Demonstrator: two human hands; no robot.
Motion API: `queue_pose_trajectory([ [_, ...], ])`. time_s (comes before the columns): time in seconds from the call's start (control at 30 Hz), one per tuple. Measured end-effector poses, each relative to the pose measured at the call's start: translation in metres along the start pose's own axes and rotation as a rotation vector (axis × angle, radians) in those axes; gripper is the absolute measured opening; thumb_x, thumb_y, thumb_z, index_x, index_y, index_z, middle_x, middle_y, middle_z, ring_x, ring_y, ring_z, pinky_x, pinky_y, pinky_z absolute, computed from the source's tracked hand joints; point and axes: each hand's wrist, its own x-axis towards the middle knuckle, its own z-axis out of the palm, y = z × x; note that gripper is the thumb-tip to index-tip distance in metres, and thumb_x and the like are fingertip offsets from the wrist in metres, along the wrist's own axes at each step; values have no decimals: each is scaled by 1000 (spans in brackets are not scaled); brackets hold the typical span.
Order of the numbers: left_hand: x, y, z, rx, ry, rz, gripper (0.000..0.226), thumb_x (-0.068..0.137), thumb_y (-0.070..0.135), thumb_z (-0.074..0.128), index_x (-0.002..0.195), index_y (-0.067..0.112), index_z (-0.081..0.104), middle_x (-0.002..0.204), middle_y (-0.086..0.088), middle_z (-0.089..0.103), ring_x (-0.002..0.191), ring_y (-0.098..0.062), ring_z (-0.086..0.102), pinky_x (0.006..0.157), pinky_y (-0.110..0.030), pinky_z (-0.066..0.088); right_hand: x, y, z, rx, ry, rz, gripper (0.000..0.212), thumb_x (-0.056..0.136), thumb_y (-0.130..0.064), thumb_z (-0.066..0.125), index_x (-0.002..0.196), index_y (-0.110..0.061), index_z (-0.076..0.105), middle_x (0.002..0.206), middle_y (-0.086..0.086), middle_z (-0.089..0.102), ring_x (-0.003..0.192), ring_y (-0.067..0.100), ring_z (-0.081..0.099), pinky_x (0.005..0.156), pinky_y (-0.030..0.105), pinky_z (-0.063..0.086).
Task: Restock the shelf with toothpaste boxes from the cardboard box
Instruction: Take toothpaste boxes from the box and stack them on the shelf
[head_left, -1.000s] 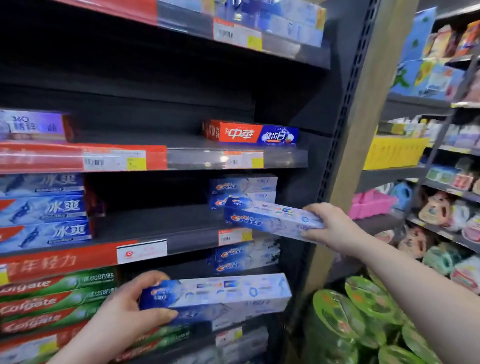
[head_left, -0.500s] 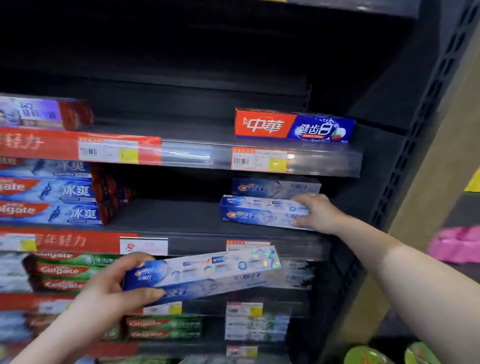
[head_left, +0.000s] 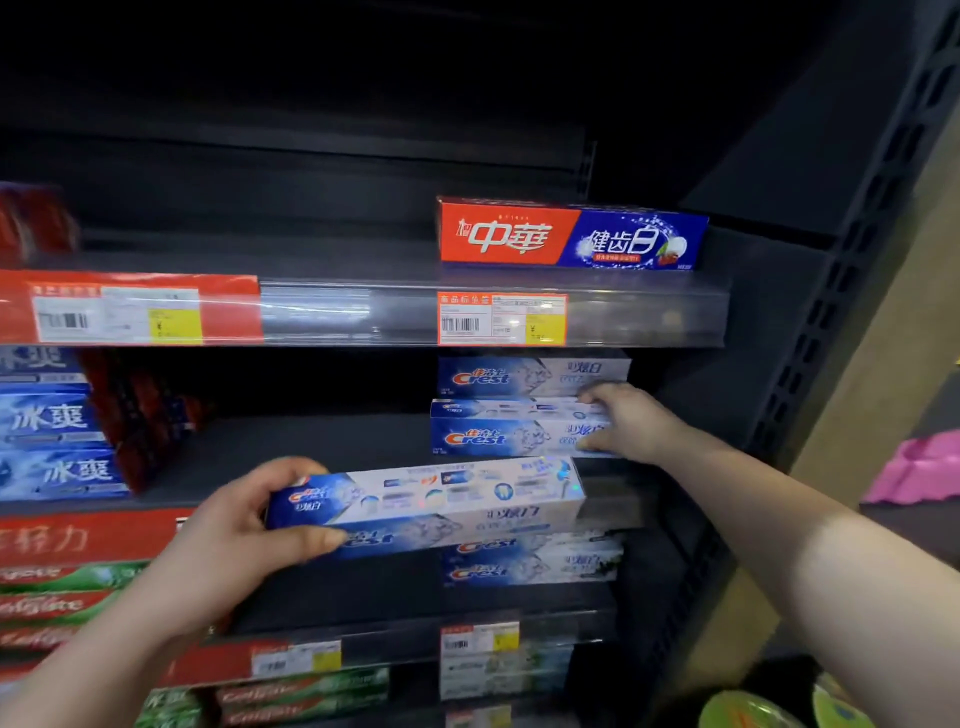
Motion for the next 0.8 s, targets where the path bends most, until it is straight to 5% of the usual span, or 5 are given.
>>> queue_pose_trajectory([
  [0.13,13,2,3,52,-42,39,73,27,38,90,89,10,62,75,7,67,63,2,60,56,-8,47,-2,-2,2,22,42,24,63,68,-26,79,124,-18,53,132,9,47,123,25,42,106,31,35],
  [0.3,35,9,11,76,-75,17,50,45,18,79,91,8,62,72,5,67,66,-3,61,58,-10,48,-7,-3,-4,-61,85,60,68,67,-36,73,129,-22,50,138,11,39,130,29,32,108,27,25],
  [0.43,62,11,24,115,-65,-7,55,39,26,80,90,15,63,84,-3,68,75,-13,63,69,-21,53,-13,-7,-27,112,202,122,54,80,2,54,131,-16,49,137,16,39,125,31,44,103,24,32],
  [0.63,93,3,54,209,-57,-27,35,65,7,80,87,24,58,89,-3,67,84,-19,61,73,-23,51,-32,-12,-40,99,218,62,49,84,4,43,128,-16,52,136,12,43,125,27,44,104,21,29],
  [0.8,103,-3,72,243,-34,-40,42,60,19,83,89,34,57,122,-8,55,107,-23,57,97,-38,46,-43,-9,-35,108,179,83,49,85,5,41,127,-17,52,135,9,42,125,24,42,100,17,28],
])
